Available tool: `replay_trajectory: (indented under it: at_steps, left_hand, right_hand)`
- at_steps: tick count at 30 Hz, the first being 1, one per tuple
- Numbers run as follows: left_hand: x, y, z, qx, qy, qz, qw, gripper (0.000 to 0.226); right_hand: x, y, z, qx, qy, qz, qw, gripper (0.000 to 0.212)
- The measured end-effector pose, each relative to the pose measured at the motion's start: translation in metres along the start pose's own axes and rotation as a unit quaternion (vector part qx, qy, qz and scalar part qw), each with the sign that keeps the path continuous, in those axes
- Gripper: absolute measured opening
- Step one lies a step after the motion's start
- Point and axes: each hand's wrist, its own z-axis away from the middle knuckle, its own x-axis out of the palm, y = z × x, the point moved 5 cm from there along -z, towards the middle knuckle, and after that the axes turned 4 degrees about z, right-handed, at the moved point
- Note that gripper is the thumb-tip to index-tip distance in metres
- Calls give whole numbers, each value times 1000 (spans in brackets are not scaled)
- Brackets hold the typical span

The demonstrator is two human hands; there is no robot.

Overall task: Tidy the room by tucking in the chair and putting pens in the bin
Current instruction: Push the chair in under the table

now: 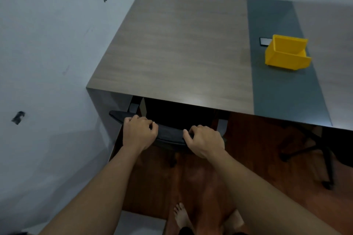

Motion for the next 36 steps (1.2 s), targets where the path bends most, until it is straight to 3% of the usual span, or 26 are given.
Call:
replay_trajectory:
  at_steps: [30,36]
  left_hand:
    - [8,-37,-123,-39,5,-11,999,47]
    - [6,-14,-125,-43,-52,7,998,45]
  right_hand:
    - [-15,-18,-135,-30,52,2,998,62]
    - [-20,6,-141,-43,-13,-28,999,60]
